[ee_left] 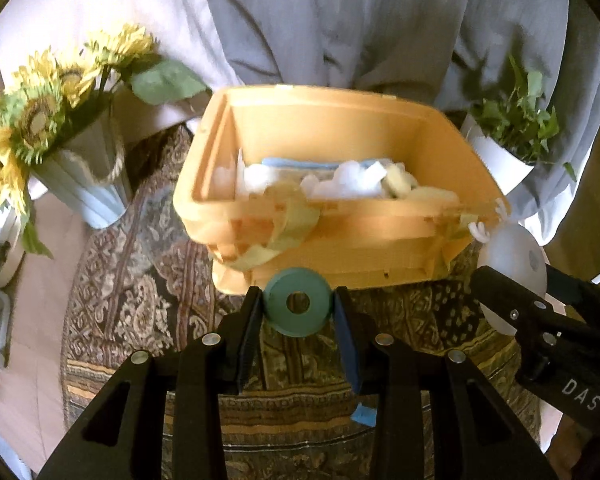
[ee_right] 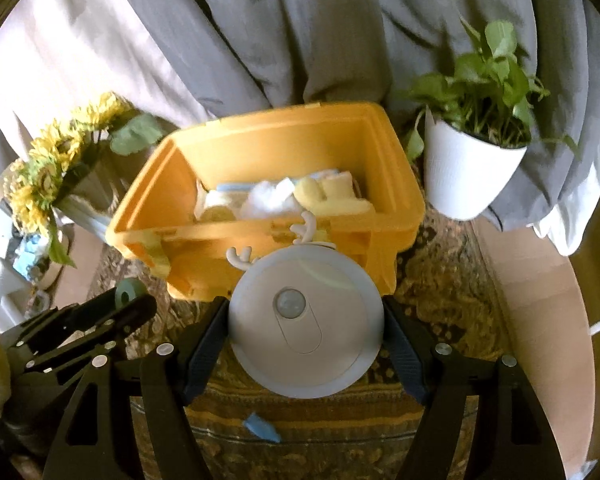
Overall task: Organize objects
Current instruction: 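Lift the deer toy and green ring and carry both to the orange crate, then lower the green ring and deer toy into the crate and open both tools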
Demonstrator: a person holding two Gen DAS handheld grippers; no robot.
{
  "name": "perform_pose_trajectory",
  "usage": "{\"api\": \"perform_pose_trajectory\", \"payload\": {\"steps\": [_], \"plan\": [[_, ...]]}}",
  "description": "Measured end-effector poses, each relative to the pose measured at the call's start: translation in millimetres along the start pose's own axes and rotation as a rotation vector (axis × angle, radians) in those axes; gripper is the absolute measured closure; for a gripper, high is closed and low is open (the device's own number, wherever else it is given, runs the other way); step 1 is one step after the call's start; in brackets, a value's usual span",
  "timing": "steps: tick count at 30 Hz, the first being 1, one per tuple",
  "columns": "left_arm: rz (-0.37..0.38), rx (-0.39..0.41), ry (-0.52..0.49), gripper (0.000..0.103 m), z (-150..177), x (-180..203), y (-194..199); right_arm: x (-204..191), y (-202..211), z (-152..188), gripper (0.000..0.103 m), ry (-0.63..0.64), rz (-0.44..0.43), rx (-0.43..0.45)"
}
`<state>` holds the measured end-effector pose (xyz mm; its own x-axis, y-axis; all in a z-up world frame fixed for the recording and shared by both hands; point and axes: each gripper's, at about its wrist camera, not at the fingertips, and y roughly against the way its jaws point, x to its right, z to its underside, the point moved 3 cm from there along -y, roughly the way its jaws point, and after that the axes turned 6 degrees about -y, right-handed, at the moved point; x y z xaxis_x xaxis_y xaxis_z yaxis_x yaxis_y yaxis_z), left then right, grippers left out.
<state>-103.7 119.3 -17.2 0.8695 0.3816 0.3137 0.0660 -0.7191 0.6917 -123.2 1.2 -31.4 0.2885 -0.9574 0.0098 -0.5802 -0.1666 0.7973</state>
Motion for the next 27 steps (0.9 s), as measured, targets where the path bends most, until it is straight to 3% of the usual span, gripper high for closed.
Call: {"api": "perform_pose_trajectory", "payload": {"steps": [15, 27], "plan": [[-0.056, 0.107, 0.017, 0.067, -46.0, -13.4, 9.3, -16.9, 0.5, -41.3, 0.029, 0.024, -0.025, 0.073], [-0.072, 0.141, 0.003, 0.067, -81.5, -17.3, -4.4, -20.2, -19.8, -74.0, 0.029, 0.034, -0.025, 0.083]]}}
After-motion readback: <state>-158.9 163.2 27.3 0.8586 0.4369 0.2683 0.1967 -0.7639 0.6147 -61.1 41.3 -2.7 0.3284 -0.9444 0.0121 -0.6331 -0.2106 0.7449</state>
